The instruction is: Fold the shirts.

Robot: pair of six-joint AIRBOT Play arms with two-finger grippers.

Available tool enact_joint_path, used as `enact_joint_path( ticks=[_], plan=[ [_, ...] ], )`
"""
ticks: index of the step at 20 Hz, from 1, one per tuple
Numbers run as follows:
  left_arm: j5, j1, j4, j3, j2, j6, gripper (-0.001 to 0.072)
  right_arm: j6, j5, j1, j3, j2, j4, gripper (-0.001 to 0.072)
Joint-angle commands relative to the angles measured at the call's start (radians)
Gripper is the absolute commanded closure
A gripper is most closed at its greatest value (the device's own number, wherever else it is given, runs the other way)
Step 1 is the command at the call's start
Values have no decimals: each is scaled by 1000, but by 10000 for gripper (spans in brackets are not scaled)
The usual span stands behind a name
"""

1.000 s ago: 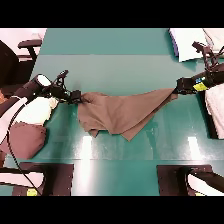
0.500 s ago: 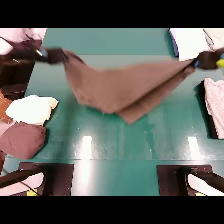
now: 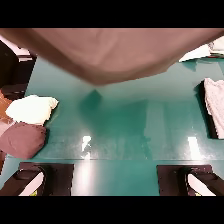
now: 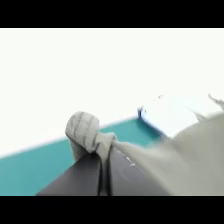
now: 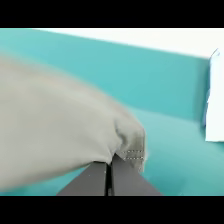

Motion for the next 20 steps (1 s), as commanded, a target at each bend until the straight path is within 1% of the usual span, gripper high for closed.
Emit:
enact_joint_path(
  ticks=[1,5,7,10,13,15,17,19,20],
  plan=[
    [-5,1,9,54,37,-3,684,19,-16,-1,6,51,-72,699],
    [-54,1,24,50,-23,-4,684,21,101,0,137,-83,-71,699],
    [-115,0,28,41,-104,-4,684,27,114,0,94,-151,-70,699],
    [-203,-4,29,-9,-266,-3,683,28,123,-8,-50,-270,-68,699],
    [-206,-31,30,-105,-459,-3,683,23,111,-13,-149,-419,-69,699],
    [-177,-56,43,-149,-606,0,682,15,87,-13,-180,-522,-66,699],
    [-140,-61,48,-152,-753,23,682,15,86,-13,-158,-622,-66,697],
    [-129,-49,58,-152,-850,6,679,15,87,-13,-106,-702,-66,696],
    [-133,-37,60,-152,-871,-14,505,15,97,-13,-71,-735,-60,667]
  ],
)
